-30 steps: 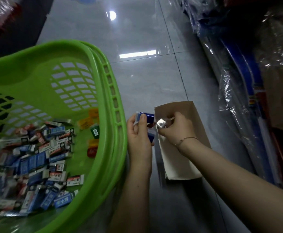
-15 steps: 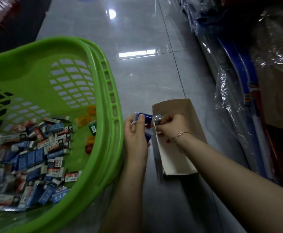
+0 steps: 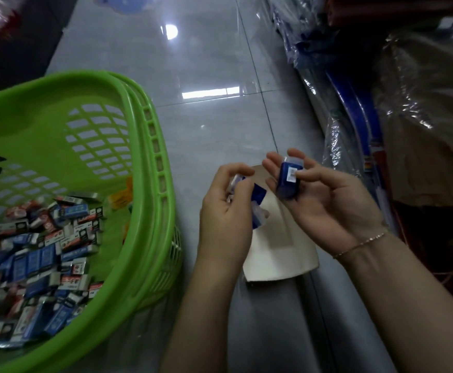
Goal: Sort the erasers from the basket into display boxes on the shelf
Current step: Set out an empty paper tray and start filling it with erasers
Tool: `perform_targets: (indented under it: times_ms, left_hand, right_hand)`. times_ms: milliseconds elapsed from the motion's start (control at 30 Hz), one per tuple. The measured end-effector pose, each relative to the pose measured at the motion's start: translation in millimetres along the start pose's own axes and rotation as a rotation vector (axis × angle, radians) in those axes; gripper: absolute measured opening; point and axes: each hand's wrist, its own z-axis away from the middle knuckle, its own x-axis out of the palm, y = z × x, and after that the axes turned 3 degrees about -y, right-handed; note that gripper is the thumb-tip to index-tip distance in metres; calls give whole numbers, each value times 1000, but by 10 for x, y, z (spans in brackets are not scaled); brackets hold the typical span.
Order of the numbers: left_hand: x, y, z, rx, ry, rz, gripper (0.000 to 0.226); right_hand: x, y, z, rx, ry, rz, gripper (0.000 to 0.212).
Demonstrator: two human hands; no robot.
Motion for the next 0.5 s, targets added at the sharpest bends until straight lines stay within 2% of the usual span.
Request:
perform_targets:
  times_ms: [67, 133, 233, 267, 333, 400, 500]
  left_hand:
    - [27, 44, 24, -146, -81, 108, 18]
    - [37, 68, 41, -248, -176, 92, 14]
    - [50, 61, 57, -330, -327, 9, 35]
    - [54, 61, 61, -346, -359, -8, 35]
    - [35, 36, 61, -350, -343, -43, 22]
    - [-1, 3, 49, -348, -259, -74, 9]
    - [-47, -91, 38, -259, -218, -245, 11]
  right_hand:
    - [-21, -19, 26, -35, -26, 28, 55]
    - [-41, -7, 27, -51, -51, 55, 51]
    - [-40, 54, 18, -65, -97, 176, 42]
    - [-40, 75, 12, -76, -104, 253, 38]
    - [-43, 94, 1, -83, -94, 427, 36]
    - [-56, 57, -2, -67, -78, 670, 34]
    - [-70, -101, 4, -63, -72, 1052, 35]
